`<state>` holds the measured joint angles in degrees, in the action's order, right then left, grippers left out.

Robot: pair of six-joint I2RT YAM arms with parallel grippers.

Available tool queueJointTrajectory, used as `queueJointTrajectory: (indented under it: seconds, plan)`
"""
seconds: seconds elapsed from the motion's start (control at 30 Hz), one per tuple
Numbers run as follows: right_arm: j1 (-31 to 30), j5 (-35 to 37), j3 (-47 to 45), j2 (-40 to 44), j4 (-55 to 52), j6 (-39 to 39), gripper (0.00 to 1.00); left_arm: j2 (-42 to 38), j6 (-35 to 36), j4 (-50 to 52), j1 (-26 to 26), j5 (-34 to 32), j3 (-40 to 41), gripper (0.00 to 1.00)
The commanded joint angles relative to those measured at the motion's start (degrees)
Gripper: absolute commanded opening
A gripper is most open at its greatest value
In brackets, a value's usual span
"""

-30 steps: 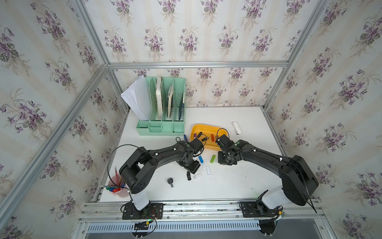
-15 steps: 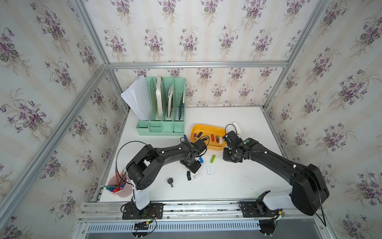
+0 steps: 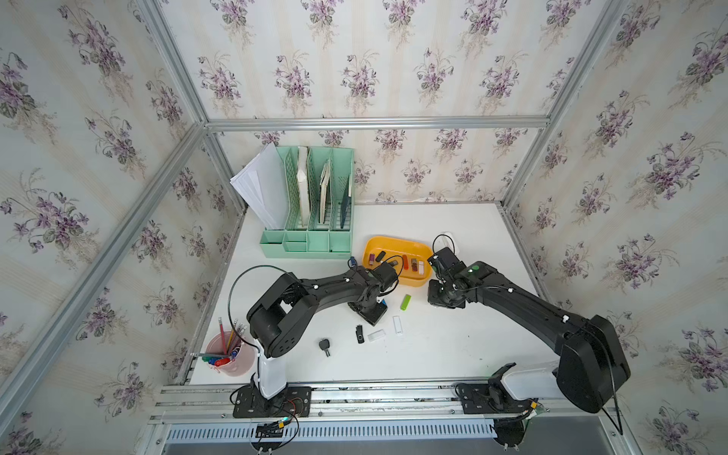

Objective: Put the usb flash drive into the storage box
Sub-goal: Place the USB flash in the storage box.

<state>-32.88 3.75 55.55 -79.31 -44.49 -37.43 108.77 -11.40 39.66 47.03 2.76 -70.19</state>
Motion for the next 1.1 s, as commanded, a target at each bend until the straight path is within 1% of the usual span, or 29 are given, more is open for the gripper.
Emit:
queueJointTrajectory:
  seconds: [0.0,0.17,0.2,0.23,0.4,0.53,0.8,1.07]
  plan:
    - [0.4,0.2,0.7,0.2,-0.3,0.7,0.12,0.3,-0.4,0.3,-0.1,-0.2,0.6,0.48]
    - [1.2,-0.2,3.0,-0.8,0.0,2.0,0.11,-0.4,-1.0,0.0,-0.1,0.3,2.2,0.4]
    - [1.2,-0.4,3.7,-1.2,0.0,2.3,0.11,-0.5,-1.1,0.0,-0.1,0.4,2.5,0.39]
    - [3.6,-0.6,4.5,-1.6,0.1,2.7,0.11,-0.5,-1.2,0.0,-0.1,0.5,2.7,0.38]
    - [4.1,-1.3,9.1,-5.0,0.7,4.5,0.1,-0.6,-1.6,0.1,-0.3,0.0,3.6,0.32]
    - [4.7,-2.9,13.2,-8.4,2.1,6.0,0.1,-0.9,-2.1,-0.3,-1.0,0.6,4.6,0.31]
    - [5.2,-5.9,22.5,-18.8,4.3,9.0,0.09,-1.1,-2.5,-0.8,-1.7,1.2,5.4,0.27]
    - [5.6,-8.1,30.5,-29.9,6.1,11.6,0.08,-0.8,-3.3,-1.1,-1.7,1.5,5.7,0.26]
